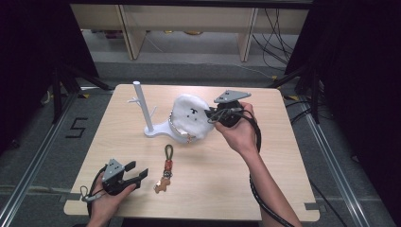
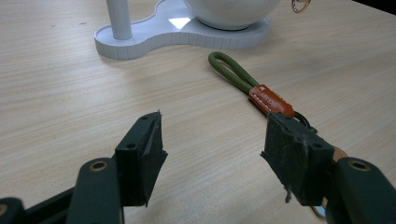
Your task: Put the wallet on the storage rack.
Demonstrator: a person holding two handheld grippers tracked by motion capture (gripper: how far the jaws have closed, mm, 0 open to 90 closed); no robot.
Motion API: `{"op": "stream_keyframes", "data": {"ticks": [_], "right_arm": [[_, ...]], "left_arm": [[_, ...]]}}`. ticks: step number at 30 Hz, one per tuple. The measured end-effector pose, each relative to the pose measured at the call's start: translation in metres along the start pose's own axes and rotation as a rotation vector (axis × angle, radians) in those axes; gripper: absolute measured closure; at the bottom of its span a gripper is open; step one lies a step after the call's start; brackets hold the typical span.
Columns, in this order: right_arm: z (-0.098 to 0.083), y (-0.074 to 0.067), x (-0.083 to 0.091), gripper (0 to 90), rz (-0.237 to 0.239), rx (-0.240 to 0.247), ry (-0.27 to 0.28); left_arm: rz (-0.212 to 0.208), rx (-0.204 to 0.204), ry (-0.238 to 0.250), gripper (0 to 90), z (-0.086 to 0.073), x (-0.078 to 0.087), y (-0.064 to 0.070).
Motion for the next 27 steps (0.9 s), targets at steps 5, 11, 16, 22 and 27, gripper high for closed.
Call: {"op": "stream_keyframes", "data": {"ticks": [5, 11, 16, 22, 27], "right_arm": [[0.002, 0.001, -0.002, 83.5, -0.013, -0.005, 0.016], [0.005, 0.001, -0.004, 83.5, -0.015, -0.008, 0.018], [0.008, 0.003, -0.007, 83.5, -0.006, 0.013, 0.008], [0.009, 0.004, -0.01, 83.5, -0.009, 0.0, 0.013], [0.011, 0.005, -0.013, 83.4, -0.012, 0.005, 0.026]], "left_arm": [[0.0, 0.001, 0.001, 36.4, 0.0, 0.0, 0.0], [0.001, 0.003, 0.001, 36.4, 0.0, 0.0, 0.0], [0.0, 0.002, 0.001, 36.4, 0.0, 0.0, 0.0], [-0.001, 0.002, 0.002, 36.4, 0.0, 0.0, 0.0], [-0.007, 0.007, 0.011, 36.4, 0.0, 0.0, 0.0]]}}
Point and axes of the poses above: each handheld gripper's, and its own axes: x roughly backward along the jaws, z roughly out of its top, y roughly to its right, the point moved 2 cm from there along -x, roughly forward along the jaws, and after that the axes turned 9 degrees about y, right-handed, at the moved point
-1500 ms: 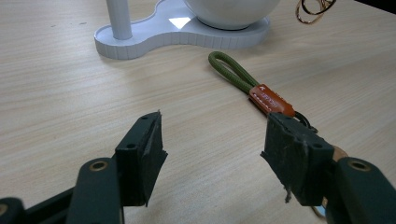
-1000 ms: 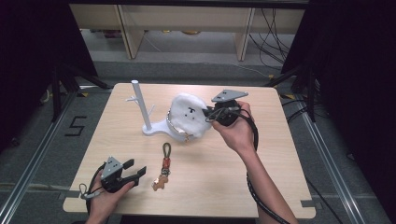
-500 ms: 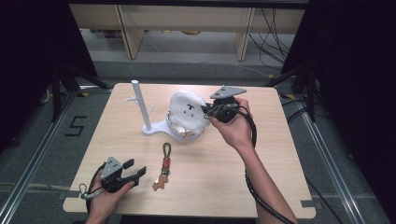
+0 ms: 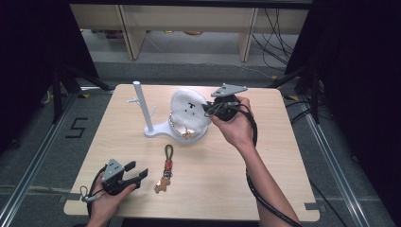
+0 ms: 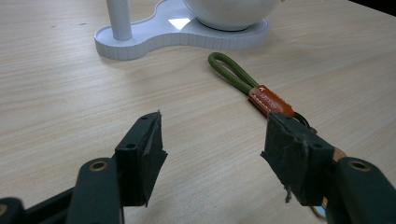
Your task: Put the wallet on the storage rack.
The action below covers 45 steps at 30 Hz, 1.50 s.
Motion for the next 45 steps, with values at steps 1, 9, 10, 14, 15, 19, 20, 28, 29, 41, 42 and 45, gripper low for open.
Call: {"op": "stream_keyframes", "data": {"ticks": [1, 9, 10, 14, 15, 19, 20, 28, 29, 41, 42, 45], "right_arm": [[0.002, 0.0, 0.0, 83.4, 0.004, -0.003, -0.015], [0.006, 0.003, -0.004, 83.3, -0.01, -0.013, 0.006], [0.006, 0.003, -0.004, 83.3, -0.01, -0.013, 0.006], [0.009, 0.005, -0.007, 83.4, -0.008, 0.001, 0.01], [0.009, 0.005, -0.007, 83.4, -0.008, 0.001, 0.01], [0.011, 0.006, -0.01, 83.3, -0.016, -0.011, 0.014], [0.011, 0.006, -0.01, 83.3, -0.016, -0.011, 0.014], [0.013, 0.008, -0.014, 83.3, -0.019, -0.015, 0.013], [0.012, 0.008, -0.016, 83.3, -0.031, -0.022, 0.022], [0.009, 0.011, -0.023, 83.2, -0.033, -0.02, 0.003], [0.009, 0.011, -0.023, 83.2, -0.033, -0.02, 0.003], [0.008, 0.013, -0.025, 83.2, -0.039, -0.021, -0.006]], "left_arm": [[0.007, -0.003, -0.009, 36.4, 0.0, 0.001, 0.0], [-0.003, -0.002, -0.001, 36.4, 0.0, 0.0, 0.0], [-0.003, -0.002, -0.001, 36.4, 0.0, 0.0, 0.0], [0.006, -0.003, -0.007, 36.4, 0.0, 0.001, 0.0], [0.006, -0.003, -0.007, 36.4, 0.0, 0.001, 0.0], [-0.002, 0.0, 0.002, 36.4, 0.0, 0.0, 0.0], [-0.002, 0.0, 0.002, 36.4, 0.0, 0.0, 0.0], [-0.002, 0.002, 0.002, 36.4, 0.0, 0.0, -0.001], [-0.003, 0.006, 0.005, 36.3, 0.0, 0.0, 0.0], [-0.002, 0.0, 0.001, 36.4, 0.0, 0.0, 0.0], [-0.002, 0.0, 0.001, 36.4, 0.0, 0.0, 0.0], [-0.003, 0.001, 0.0, 36.4, 0.0, 0.0, 0.0]]}}
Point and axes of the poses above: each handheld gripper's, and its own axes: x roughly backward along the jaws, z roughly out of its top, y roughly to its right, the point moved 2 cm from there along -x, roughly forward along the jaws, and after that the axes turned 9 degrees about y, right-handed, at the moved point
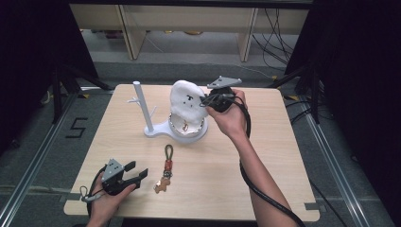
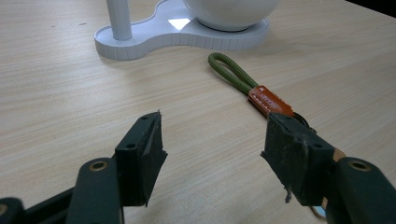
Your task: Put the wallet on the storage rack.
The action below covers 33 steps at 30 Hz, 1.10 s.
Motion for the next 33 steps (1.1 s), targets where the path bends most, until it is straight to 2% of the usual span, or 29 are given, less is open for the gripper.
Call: {"op": "stream_keyframes", "data": {"ticks": [3, 6, 9, 12, 13, 14, 18, 19, 21, 22, 23, 25, 26, 27, 29, 31, 32, 33], "right_arm": [[-0.002, 0.0, -0.004, 83.1, -0.001, 0.001, 0.014], [-0.003, 0.0, -0.005, 83.0, 0.004, -0.006, -0.008], [-0.005, 0.0, -0.009, 83.0, 0.0, -0.003, 0.007], [-0.007, 0.001, -0.011, 83.0, 0.003, -0.004, -0.014], [-0.008, 0.0, -0.013, 83.0, -0.005, -0.014, 0.003], [-0.008, 0.001, -0.013, 83.0, 0.001, -0.008, -0.015], [-0.01, 0.0, -0.017, 83.0, 0.001, -0.024, -0.013], [-0.011, 0.0, -0.019, 83.0, -0.002, -0.005, 0.002], [-0.012, -0.001, -0.021, 83.0, 0.002, -0.024, -0.012], [-0.012, 0.0, -0.022, 83.0, 0.005, -0.007, -0.012], [-0.013, -0.001, -0.023, 82.9, 0.003, -0.027, -0.013], [-0.015, 0.0, -0.026, 82.9, -0.002, -0.004, -0.009], [-0.016, -0.001, -0.027, 82.9, 0.003, 0.001, -0.019], [-0.017, -0.003, -0.029, 82.9, -0.004, -0.017, -0.015], [-0.02, -0.003, -0.032, 82.8, -0.002, 0.004, -0.038], [-0.023, -0.005, -0.036, 82.7, -0.008, 0.011, -0.057], [-0.026, -0.008, -0.038, 82.5, -0.017, -0.001, -0.069], [-0.026, -0.008, -0.038, 82.3, -0.015, 0.012, -0.082]], "left_arm": [[0.001, 0.0, 0.002, 36.4, 0.0, 0.0, 0.0], [0.001, 0.001, 0.003, 36.4, 0.0, 0.0, 0.0], [0.002, 0.0, 0.002, 36.4, 0.0, 0.0, 0.0], [0.001, 0.0, 0.0, 36.4, 0.0, 0.0, 0.0], [0.001, 0.0, 0.0, 36.4, 0.0, 0.0, 0.0], [0.0, 0.0, 0.0, 36.4, 0.0, 0.0, 0.0], [0.0, 0.001, 0.002, 36.4, 0.0, 0.0, 0.0], [-0.003, 0.006, 0.006, 36.4, 0.0, 0.0, 0.0], [-0.001, 0.004, 0.001, 36.4, 0.0, 0.0, 0.0], [-0.002, 0.006, 0.004, 36.3, 0.0, 0.0, 0.0], [-0.003, 0.006, 0.004, 36.3, 0.0, 0.0, 0.0], [-0.003, 0.006, 0.004, 36.3, 0.0, 0.0, -0.001], [-0.003, 0.006, 0.004, 36.3, 0.0, 0.0, -0.001], [-0.003, 0.006, 0.004, 36.3, 0.0, 0.0, 0.0], [-0.002, 0.003, 0.002, 36.4, 0.0, 0.0, 0.0], [-0.002, 0.003, 0.002, 36.3, 0.0, 0.0, 0.0], [-0.002, 0.003, 0.002, 36.3, 0.0, 0.0, 0.0], [-0.003, 0.004, 0.006, 36.3, 0.0, 0.0, 0.0]]}}
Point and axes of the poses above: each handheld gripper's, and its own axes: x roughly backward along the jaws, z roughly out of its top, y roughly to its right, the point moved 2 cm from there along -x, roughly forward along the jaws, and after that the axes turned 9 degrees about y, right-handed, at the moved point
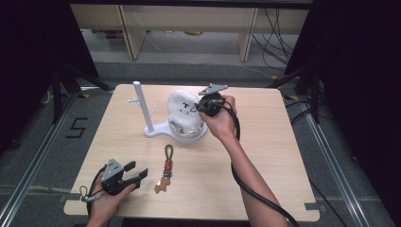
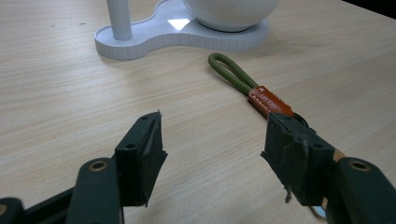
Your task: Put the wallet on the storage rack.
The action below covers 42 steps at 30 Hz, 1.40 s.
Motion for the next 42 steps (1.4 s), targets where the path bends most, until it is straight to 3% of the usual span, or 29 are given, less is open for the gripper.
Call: {"op": "stream_keyframes", "data": {"ticks": [2, 3, 6, 9, 12, 15, 22, 23, 24, 29, 31, 33, 35, 39, 40, 42], "right_arm": [[-0.003, -0.003, -0.004, 82.0, -0.007, -0.006, -0.018], [-0.004, -0.004, -0.005, 81.9, -0.016, 0.018, -0.032], [-0.007, -0.006, -0.009, 81.7, -0.04, 0.027, -0.053], [-0.009, -0.007, -0.012, 81.6, -0.06, 0.024, -0.063], [-0.012, -0.007, -0.014, 81.5, -0.078, 0.052, -0.072], [-0.015, -0.007, -0.016, 81.3, -0.086, 0.035, -0.071], [-0.011, -0.007, -0.018, 82.2, -0.121, 0.07, 0.007], [-0.01, -0.007, -0.017, 82.2, -0.121, 0.09, 0.005], [-0.01, -0.009, -0.016, 82.2, -0.116, 0.065, 0.002], [-0.015, -0.008, -0.022, 82.0, -0.151, 0.102, 0.042], [-0.019, -0.007, -0.025, 81.5, -0.157, 0.103, 0.035], [-0.023, -0.008, -0.027, 80.9, -0.155, 0.071, 0.019], [-0.026, -0.006, -0.029, 80.2, -0.168, 0.093, 0.015], [-0.029, -0.007, -0.031, 77.9, -0.167, 0.085, 0.004], [-0.029, -0.006, -0.031, 77.1, -0.166, 0.106, 0.002], [-0.03, -0.009, -0.032, 75.5, -0.176, 0.093, 0.0]], "left_arm": [[0.0, -0.001, -0.002, 36.3, 0.0, 0.0, 0.0], [0.003, -0.002, -0.004, 36.3, 0.0, 0.0, 0.0], [0.003, -0.001, -0.004, 36.3, 0.0, 0.001, 0.0], [0.007, -0.002, -0.008, 36.3, 0.0, 0.001, 0.0], [0.001, 0.0, -0.001, 36.3, 0.0, 0.0, 0.0], [0.007, -0.003, -0.007, 36.3, 0.0, 0.001, 0.0], [0.006, -0.001, -0.007, 36.3, 0.0, 0.001, 0.0], [0.002, 0.001, -0.004, 36.3, 0.0, 0.001, 0.0], [-0.002, 0.001, -0.003, 36.3, 0.0, 0.001, 0.0], [0.004, 0.0, -0.006, 36.3, 0.0, 0.001, 0.0], [0.006, -0.001, -0.008, 36.3, 0.0, 0.002, 0.0], [0.006, 0.0, -0.008, 36.3, 0.0, 0.001, 0.0], [0.005, -0.001, -0.007, 36.3, 0.0, 0.001, 0.0], [0.005, -0.003, -0.009, 36.3, 0.0, 0.001, 0.001], [0.006, -0.002, -0.009, 36.3, 0.0, 0.001, 0.001], [0.005, -0.003, -0.009, 36.3, 0.0, 0.001, 0.0]]}}
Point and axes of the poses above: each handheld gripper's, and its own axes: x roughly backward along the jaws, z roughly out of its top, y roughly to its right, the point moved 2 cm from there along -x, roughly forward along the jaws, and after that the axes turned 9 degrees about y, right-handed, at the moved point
